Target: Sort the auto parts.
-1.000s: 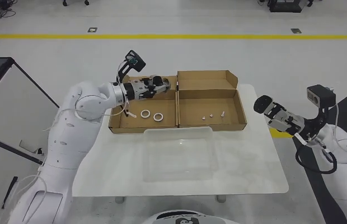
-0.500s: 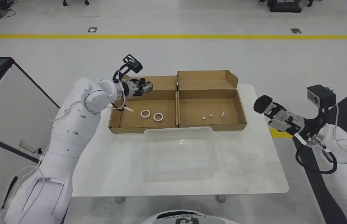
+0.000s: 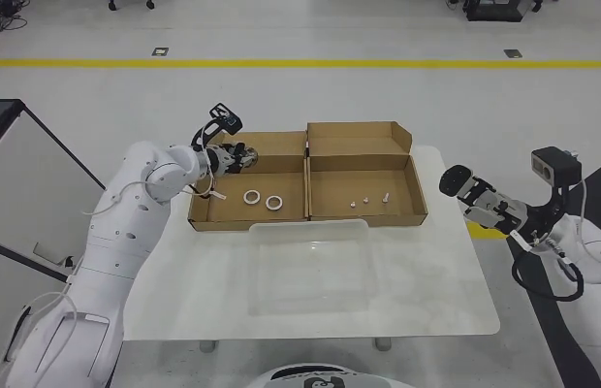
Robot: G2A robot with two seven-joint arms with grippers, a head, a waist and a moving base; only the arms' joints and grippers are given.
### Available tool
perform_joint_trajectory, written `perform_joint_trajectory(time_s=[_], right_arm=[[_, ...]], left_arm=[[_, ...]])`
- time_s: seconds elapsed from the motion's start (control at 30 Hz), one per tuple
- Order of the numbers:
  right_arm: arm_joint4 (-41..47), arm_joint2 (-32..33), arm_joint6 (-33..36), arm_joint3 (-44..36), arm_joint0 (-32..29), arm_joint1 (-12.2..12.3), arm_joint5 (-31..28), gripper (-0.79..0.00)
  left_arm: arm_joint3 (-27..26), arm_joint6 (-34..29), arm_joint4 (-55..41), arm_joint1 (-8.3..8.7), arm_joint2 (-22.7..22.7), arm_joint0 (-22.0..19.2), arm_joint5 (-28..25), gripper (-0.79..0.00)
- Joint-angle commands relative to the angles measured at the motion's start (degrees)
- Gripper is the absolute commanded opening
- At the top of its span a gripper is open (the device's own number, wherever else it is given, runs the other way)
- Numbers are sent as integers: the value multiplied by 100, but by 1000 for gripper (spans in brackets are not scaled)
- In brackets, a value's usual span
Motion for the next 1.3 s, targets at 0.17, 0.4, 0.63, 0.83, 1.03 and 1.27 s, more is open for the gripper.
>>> perform_joint_trajectory(time_s=[0.17,0.4,0.63,0.83,1.03,1.27], right_arm=[[0,0,0,0,0,0,0,0],[0,0,0,0,0,0,0,0],[0,0,0,0,0,0,0,0],[0,0,0,0,0,0,0,0],[0,0,0,0,0,0,0,0],[0,0,0,0,0,0,0,0]], left_arm=[[0,0,1,0,0,0,0,-785],[0,0,1,0,0,0,0,-785],[0,0,1,0,0,0,0,-785],[11,-126,197,-14,163,45,181,-785],[306,-754,411,-68,458,-104,589,-785],[896,-1351,394,-181,801,-368,1028,-785]])
